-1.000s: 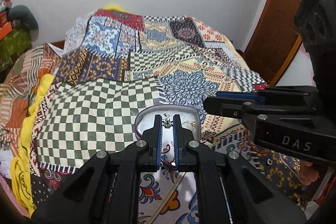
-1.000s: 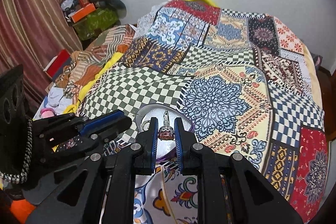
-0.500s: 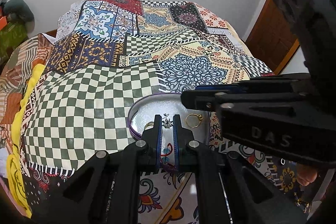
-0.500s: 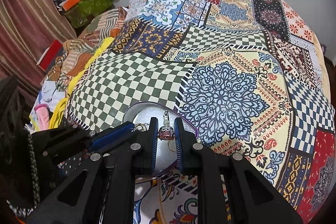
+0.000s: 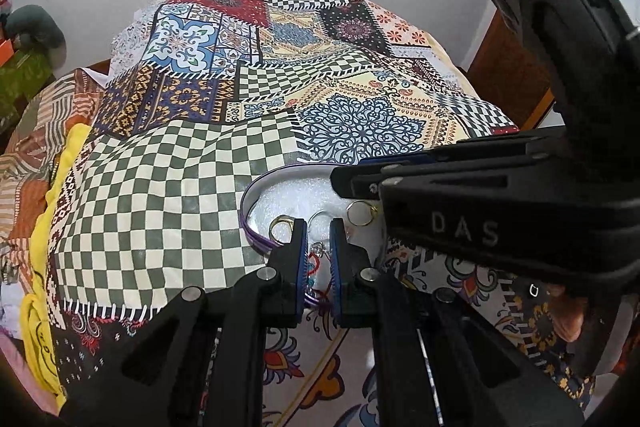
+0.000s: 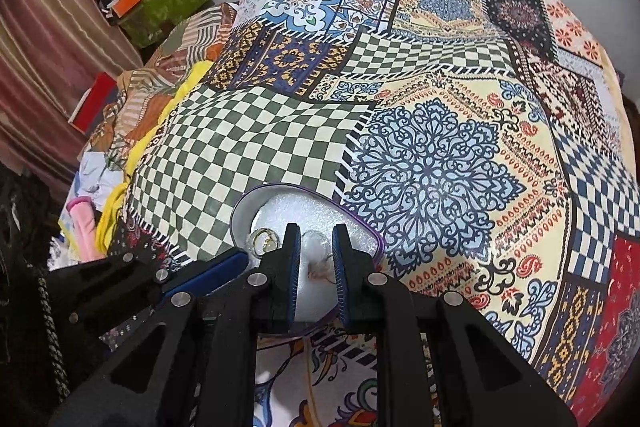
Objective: Organize jewelry
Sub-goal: 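Lower the pendant into the heart tin and open the right tool, then move the right tool back toward the braided bracelet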
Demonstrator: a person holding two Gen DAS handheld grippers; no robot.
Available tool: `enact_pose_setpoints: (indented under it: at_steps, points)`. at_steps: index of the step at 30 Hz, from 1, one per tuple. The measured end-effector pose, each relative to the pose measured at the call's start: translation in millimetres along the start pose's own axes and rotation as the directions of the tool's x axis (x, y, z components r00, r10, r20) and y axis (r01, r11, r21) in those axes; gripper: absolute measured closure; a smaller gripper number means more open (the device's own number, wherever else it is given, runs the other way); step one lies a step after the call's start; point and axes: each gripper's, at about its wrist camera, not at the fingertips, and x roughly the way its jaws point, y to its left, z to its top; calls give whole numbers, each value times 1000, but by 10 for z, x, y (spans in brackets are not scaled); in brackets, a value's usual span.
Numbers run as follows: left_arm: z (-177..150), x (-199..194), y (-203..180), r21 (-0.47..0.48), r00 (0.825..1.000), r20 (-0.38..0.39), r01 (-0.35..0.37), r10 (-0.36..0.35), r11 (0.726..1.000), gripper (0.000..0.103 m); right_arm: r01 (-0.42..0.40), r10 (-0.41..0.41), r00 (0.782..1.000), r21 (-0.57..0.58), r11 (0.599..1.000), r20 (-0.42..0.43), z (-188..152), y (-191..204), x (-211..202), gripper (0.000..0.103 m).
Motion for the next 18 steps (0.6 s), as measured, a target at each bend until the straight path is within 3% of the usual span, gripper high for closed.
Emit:
enact_pose_setpoints:
  at_steps: [13,18]
  points:
    - [-56,-420,19,-56,998,57,-33,36,998,81,58,-53,995,-61,996,89,-183,61,-424,87]
    - [-88,-591,2,-74,995,83,-46,52,996,74,105,-89,984,-102,989,153,-329,125,-657,74]
